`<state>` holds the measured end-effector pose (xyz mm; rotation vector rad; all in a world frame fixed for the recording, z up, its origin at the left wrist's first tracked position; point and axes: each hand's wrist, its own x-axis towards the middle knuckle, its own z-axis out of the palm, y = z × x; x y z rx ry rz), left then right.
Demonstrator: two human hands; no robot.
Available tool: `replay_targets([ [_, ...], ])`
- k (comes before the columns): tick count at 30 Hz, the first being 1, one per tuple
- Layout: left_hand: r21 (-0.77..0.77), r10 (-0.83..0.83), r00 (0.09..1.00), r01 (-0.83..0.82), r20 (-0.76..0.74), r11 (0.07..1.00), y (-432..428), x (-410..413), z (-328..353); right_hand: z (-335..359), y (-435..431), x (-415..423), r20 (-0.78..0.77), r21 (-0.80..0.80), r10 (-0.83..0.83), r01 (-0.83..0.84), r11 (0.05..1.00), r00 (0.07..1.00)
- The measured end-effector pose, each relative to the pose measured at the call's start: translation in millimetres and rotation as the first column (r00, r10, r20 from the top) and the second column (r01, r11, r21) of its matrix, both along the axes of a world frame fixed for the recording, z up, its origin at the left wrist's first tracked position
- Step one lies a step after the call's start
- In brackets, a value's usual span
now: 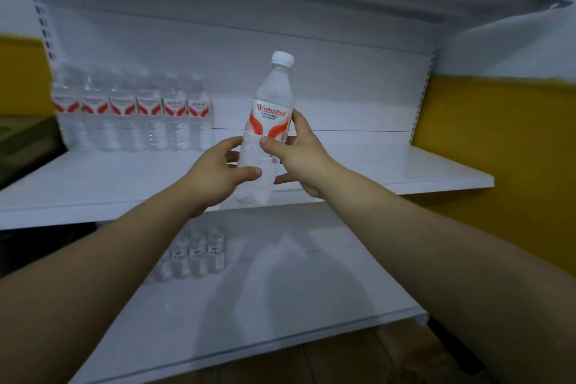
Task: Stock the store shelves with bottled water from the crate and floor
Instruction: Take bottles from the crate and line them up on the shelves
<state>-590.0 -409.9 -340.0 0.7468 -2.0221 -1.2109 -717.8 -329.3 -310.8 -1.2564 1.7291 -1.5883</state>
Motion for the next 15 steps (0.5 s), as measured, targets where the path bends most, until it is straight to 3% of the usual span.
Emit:
replay_targets([
  [4,-0.068,0.115,0.967,-0.102,0.225,0.992,-38,17,-10,-9,-41,1,-0.053,-0.023,0.029,-0.030,0.999,0.998],
  [9,-0.173,0.218,0.790,-0.144,0.572,0.974,-84,42,-34,-28,-91,-17,-0.111,-0.006,0.074,-0.075,0.997,0.991],
  [12,-0.233,0.267,0.699,-0.145,0.664,0.962,-108,46,-47,-41,-120,-30,-0.118,0.017,0.089,-0.087,0.996,0.989],
  [15,-0.260,0.296,0.672,-0.156,0.679,0.953,-130,44,-58,-48,-147,-41,-0.106,0.004,0.071,-0.071,0.997,0.992],
])
